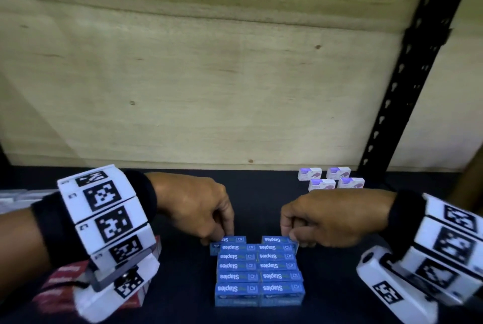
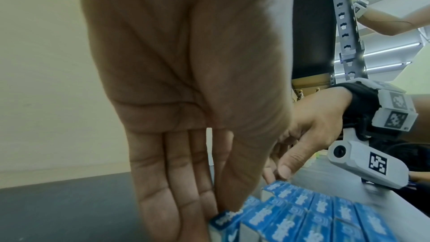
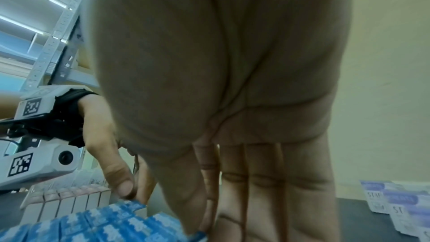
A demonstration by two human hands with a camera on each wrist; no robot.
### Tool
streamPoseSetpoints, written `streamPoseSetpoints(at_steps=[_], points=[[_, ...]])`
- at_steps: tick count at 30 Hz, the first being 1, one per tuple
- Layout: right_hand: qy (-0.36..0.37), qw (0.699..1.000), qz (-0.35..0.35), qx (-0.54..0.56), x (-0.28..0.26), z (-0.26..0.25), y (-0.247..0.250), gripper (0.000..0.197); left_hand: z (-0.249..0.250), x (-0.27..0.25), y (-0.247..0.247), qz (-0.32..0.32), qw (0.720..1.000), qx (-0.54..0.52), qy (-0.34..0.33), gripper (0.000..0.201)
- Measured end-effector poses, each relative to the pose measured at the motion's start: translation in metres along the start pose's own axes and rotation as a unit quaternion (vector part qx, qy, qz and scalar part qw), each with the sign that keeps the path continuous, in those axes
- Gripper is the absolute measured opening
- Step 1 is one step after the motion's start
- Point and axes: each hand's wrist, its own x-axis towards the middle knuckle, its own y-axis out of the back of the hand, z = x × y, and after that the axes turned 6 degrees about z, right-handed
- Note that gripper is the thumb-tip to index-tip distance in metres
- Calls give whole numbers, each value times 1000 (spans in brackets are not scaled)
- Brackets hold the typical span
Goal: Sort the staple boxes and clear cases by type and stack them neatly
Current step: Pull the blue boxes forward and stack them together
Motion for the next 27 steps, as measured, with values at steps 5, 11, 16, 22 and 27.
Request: streamPoseSetpoints(at_steps=[5,11,16,22,27], points=[[8,1000,0,-5,3,-6,-4,8,5,5,-3,12,1000,5,-7,18],[12,999,12,-42,6,-13,-3,10,8,9,-4,15,1000,17,-9,19],[-5,1000,24,-3,-3,-9,-4,30,12,-2,-4,32,998,60,-2,35],[-10,999,-46,-14,-25,-10,-4,79,21,-15,-5,20,997,75,15,73],[5,1000,-22,-14,-21,-9,-15,72,21,-17,-18,26,997,73,-12,74]])
